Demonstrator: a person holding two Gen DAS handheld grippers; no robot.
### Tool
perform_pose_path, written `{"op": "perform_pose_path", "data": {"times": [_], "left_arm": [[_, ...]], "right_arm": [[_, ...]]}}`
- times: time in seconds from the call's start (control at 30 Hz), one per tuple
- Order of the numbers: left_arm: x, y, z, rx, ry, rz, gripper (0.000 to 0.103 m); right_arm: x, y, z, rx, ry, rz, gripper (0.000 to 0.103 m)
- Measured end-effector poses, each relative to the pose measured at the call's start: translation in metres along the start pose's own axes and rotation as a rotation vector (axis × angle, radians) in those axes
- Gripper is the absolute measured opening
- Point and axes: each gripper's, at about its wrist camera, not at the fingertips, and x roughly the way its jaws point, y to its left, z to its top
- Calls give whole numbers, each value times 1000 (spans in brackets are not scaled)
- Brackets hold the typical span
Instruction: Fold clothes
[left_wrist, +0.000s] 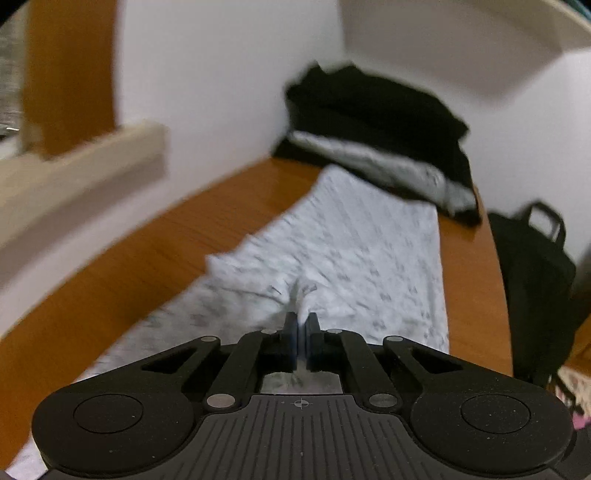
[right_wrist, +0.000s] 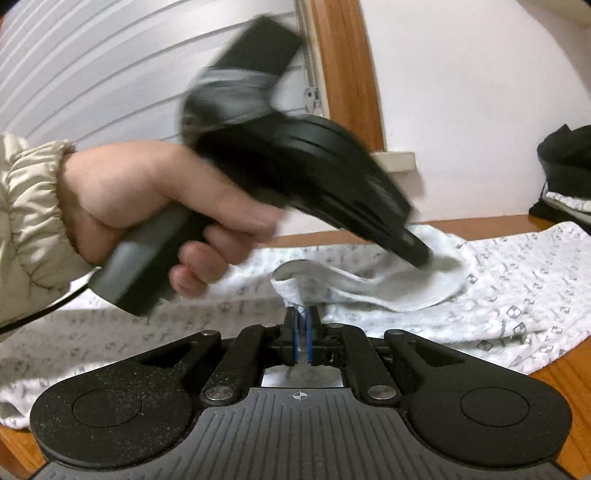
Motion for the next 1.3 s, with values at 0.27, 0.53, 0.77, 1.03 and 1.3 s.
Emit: {"op": "perform_pose_path", "data": {"times": [0.27,0.53,0.77,1.03,1.3], "left_arm": [[-121,67,-6,-164,-202,-28,3],[-270,128,-59,-275,-367,8,3],[-373,170,-125,-325,-389,83,3],[-467,226,-198,-417,-448,166,3],[-461,278,-265,-572,-340,280,4]], "right_arm": [[-42,38,49,-56,-102,124,4],[-60,127,102,-125,-137,386,4],[-31,224,126,-184,-71,623,4],[-17,335,139,-240,-3,828,2],[45,375,116,-317,131,779,2]]}}
